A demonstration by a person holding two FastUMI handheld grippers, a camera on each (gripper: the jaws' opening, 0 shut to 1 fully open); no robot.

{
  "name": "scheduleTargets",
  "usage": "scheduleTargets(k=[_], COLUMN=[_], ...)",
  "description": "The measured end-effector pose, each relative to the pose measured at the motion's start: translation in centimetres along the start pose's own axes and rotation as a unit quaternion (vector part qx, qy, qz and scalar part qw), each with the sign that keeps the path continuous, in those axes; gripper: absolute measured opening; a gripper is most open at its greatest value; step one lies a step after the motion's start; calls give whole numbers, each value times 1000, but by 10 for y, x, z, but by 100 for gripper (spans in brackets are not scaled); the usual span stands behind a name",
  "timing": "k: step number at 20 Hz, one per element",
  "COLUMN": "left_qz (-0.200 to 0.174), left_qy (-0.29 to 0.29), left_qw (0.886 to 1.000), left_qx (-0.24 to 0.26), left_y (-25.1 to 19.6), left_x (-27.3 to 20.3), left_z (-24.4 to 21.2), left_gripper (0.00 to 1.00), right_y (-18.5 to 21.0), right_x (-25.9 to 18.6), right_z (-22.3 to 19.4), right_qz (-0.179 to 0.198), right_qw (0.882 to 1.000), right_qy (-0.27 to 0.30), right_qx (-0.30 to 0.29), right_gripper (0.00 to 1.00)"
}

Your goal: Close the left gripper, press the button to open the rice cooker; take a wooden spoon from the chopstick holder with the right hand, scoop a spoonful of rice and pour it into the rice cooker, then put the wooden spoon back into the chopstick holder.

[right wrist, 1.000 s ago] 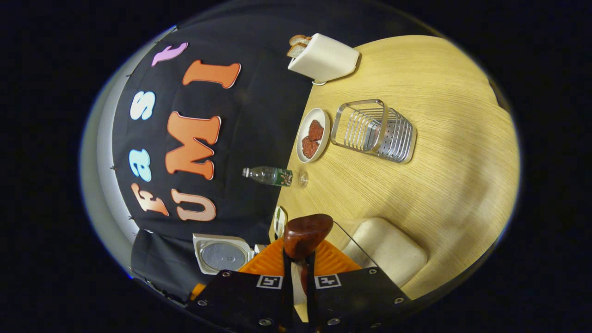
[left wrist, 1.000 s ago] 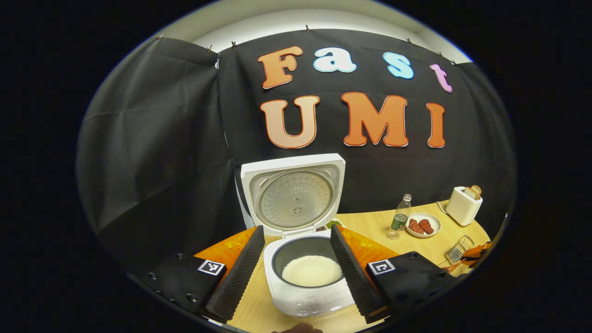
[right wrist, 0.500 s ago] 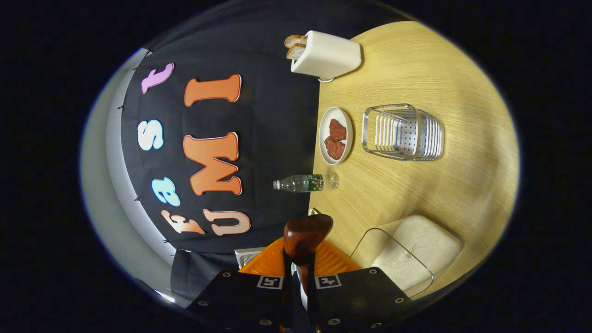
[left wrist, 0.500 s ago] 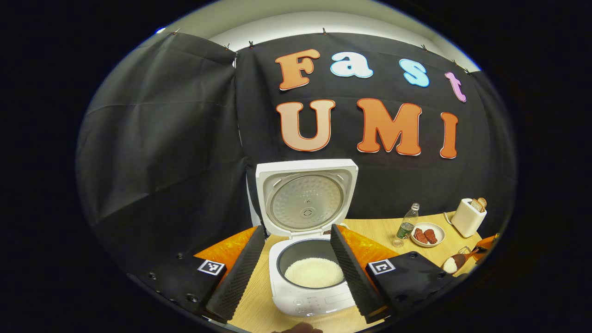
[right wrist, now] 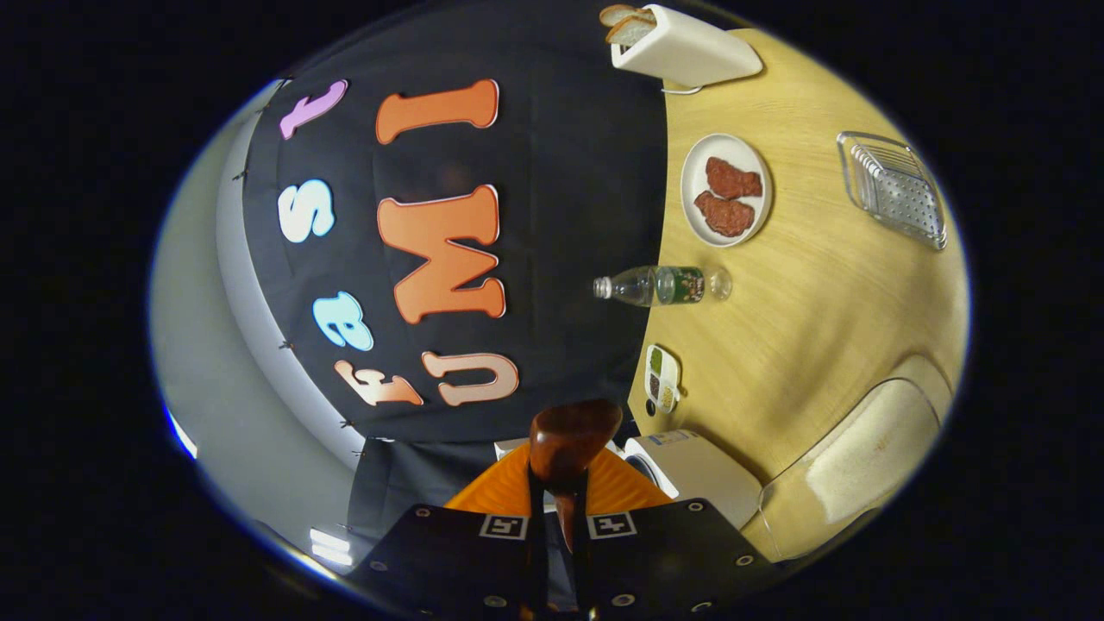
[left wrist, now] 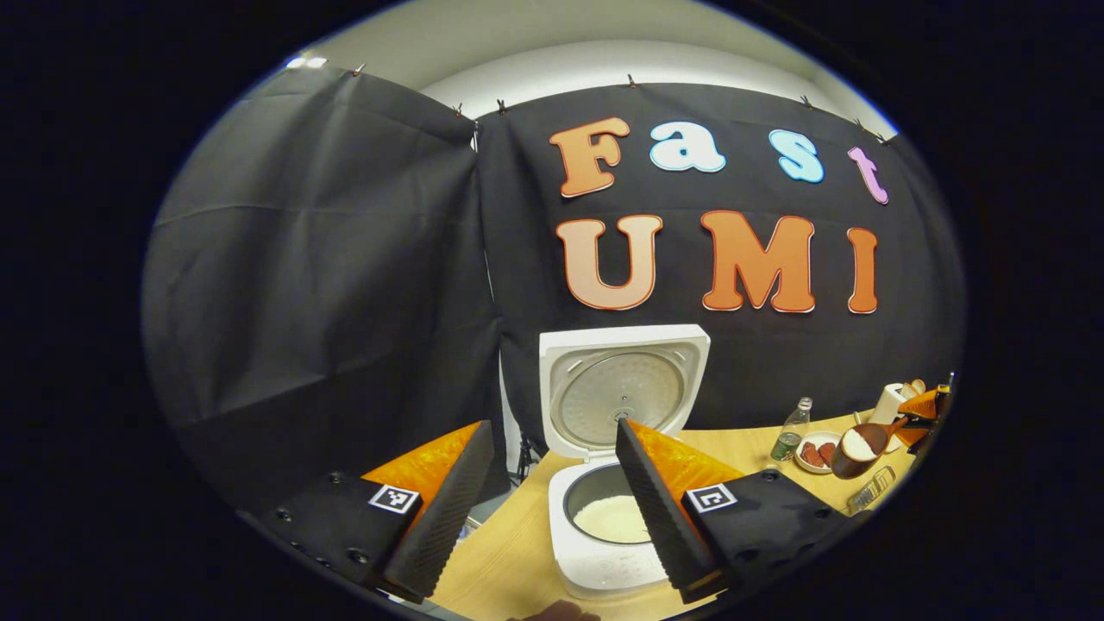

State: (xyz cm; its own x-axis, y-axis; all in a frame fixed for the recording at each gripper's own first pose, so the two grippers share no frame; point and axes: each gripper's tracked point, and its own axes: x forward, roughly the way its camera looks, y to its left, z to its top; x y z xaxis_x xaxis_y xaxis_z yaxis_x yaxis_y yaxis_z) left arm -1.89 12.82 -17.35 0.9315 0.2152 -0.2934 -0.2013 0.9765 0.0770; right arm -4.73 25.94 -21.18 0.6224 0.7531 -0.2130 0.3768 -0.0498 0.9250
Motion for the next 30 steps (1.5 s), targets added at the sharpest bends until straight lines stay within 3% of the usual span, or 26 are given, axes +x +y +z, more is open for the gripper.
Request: scheduleTargets(k=[3, 8, 14, 18, 23, 30], left_qz=[10, 32, 46, 60, 69, 72], left_qy=[3, 3, 11, 16, 18, 23], left_qw=[1000, 999, 999, 998, 997, 997], left_qx=[0, 4, 2, -5, 0, -8], left_y=[12, 41, 62, 79, 93, 107], left_x=[-3, -8, -6, -3, 5, 13], left_z=[-5, -6, -13, -18, -16, -24], left_gripper=[96, 96, 97, 96, 97, 96], right_y=[12, 35, 36, 30, 41, 50], right_x=[32, 79, 133, 159, 181, 197], right_z=[-17, -46, -75, -84, -107, -131], right_qz=[-10, 0, -32, -61, -57, -57], right_qw=[999, 998, 990, 970, 952, 904], right_qy=[20, 54, 64, 63, 59, 47], right_qx=[-32, -36, -120, -226, -294, -422], right_gripper=[11, 11, 11, 11, 11, 11])
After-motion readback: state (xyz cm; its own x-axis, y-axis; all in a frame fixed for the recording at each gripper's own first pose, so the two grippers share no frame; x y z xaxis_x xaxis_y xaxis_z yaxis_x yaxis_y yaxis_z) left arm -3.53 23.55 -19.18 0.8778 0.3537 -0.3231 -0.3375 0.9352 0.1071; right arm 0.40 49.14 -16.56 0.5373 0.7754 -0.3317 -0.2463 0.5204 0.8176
